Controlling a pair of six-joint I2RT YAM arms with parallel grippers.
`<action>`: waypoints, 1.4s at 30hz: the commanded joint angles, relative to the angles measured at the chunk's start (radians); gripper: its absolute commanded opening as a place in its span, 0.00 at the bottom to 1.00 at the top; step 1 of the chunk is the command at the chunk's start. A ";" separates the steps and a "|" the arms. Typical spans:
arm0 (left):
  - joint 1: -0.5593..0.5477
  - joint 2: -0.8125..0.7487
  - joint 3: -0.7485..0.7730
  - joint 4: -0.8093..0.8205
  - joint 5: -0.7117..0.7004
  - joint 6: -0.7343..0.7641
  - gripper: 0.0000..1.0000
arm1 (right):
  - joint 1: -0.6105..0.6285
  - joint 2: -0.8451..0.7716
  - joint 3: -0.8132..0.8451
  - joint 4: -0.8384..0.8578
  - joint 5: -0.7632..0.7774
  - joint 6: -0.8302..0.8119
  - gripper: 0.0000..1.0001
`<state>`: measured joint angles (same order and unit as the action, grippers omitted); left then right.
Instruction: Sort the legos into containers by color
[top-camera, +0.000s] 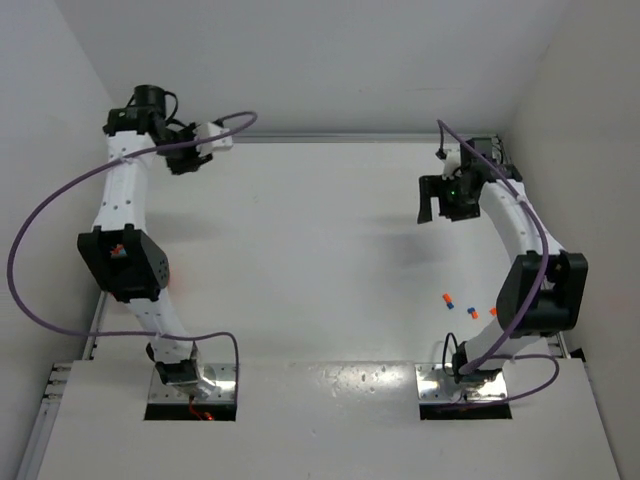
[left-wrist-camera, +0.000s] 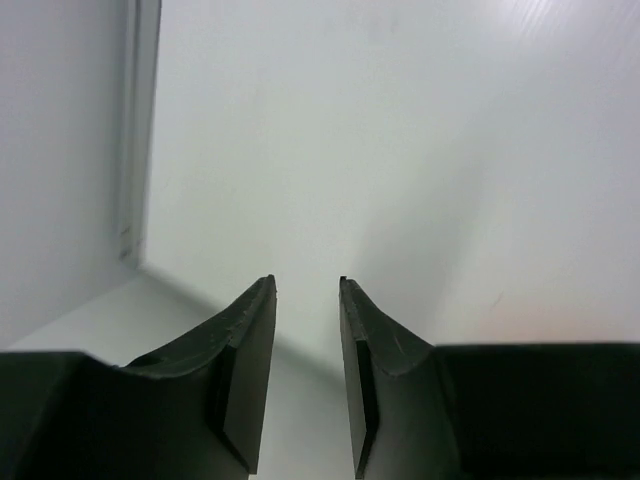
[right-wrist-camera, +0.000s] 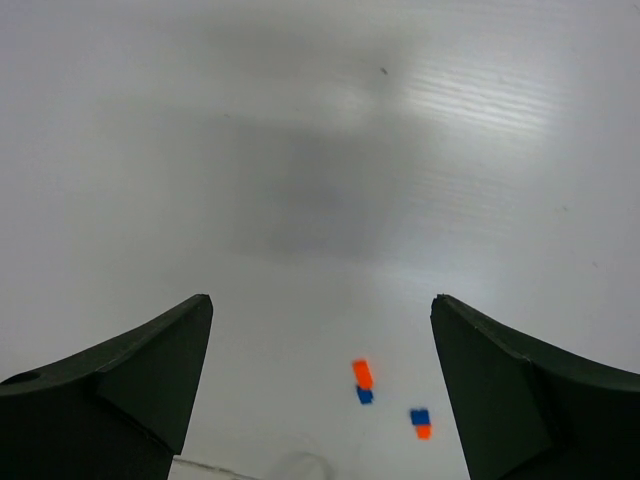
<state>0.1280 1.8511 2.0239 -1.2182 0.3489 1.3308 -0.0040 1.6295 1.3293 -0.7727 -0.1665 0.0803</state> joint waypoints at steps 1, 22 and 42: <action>-0.109 0.033 0.007 0.131 0.277 -0.552 0.37 | -0.048 -0.112 -0.054 -0.063 0.110 -0.128 0.90; -0.306 -0.157 -0.471 0.832 0.227 -1.255 1.00 | -0.100 -0.468 -0.458 -0.362 0.140 -0.803 0.63; -0.251 -0.038 -0.468 1.028 0.171 -1.487 1.00 | -0.068 -0.244 -0.473 -0.235 0.140 -0.594 0.39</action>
<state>-0.1284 1.8614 1.5612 -0.2710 0.5495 -0.0971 -0.0872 1.3731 0.8555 -1.0637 -0.0257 -0.6487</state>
